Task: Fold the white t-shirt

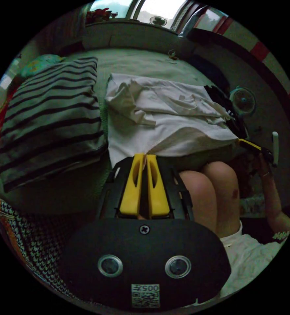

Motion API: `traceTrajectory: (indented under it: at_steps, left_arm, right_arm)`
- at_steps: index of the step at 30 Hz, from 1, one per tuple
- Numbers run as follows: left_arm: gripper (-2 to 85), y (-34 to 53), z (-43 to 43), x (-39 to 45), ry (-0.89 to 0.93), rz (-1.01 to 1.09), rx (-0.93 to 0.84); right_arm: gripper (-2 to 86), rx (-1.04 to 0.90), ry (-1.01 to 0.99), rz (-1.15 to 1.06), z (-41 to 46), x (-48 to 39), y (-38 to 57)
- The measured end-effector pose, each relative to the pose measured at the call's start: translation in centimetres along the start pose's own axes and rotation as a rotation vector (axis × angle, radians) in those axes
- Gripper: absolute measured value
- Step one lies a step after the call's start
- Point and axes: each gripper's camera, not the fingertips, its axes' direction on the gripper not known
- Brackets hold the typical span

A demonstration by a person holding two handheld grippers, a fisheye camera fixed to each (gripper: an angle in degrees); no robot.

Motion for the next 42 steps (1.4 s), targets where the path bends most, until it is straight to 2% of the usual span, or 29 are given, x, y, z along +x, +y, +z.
traceTrajectory:
  at_steps: [2,7,11,17,22,24,28,33,36,42]
  left_arm:
    - [3.4,1.4,-0.5,0.0,-0.005,-0.001,-0.011]
    - [5.1,5.6,0.3,-1.1,-0.066,-0.055,-0.098]
    - [7.3,7.4,-1.6,-1.8,-0.044,-0.061,-0.017]
    - [13.4,2.7,-3.9,-0.9,-0.04,0.044,0.142]
    - [17.3,-3.1,-1.8,-1.5,-0.031,0.098,0.085]
    - [17.8,-5.1,0.1,-2.2,-0.043,0.114,0.01]
    - [15.7,-6.0,3.5,-2.9,-0.085,0.129,-0.121]
    - [5.6,-4.7,6.0,-3.8,-0.063,0.093,-0.15]
    - [4.1,-3.6,5.4,-3.5,-0.047,0.145,-0.141]
    - [3.3,-0.1,0.4,-3.1,-0.014,0.195,-0.025]
  right_arm:
    - [-1.6,0.0,-0.009,0.006,-0.9,0.9,1.1]
    - [-1.1,-0.144,0.017,0.087,1.0,2.7,4.3]
    - [0.2,-0.1,-0.092,0.099,-0.5,3.1,4.6]
    - [8.7,-0.01,-0.09,-0.055,-3.5,0.5,-2.6]
    - [13.0,-0.095,-0.035,-0.193,-0.4,-1.8,-11.5]
    - [13.0,-0.146,-0.018,-0.213,1.4,-1.9,-13.9]
    - [11.7,-0.247,0.034,-0.203,6.0,-1.2,-17.2]
    - [6.7,-0.265,0.041,-0.182,8.4,-1.0,-17.0]
    - [-0.2,-0.195,0.026,-0.172,6.3,-0.8,-16.0]
    - [-1.6,-0.056,-0.08,-0.229,-1.5,-0.8,-11.7]
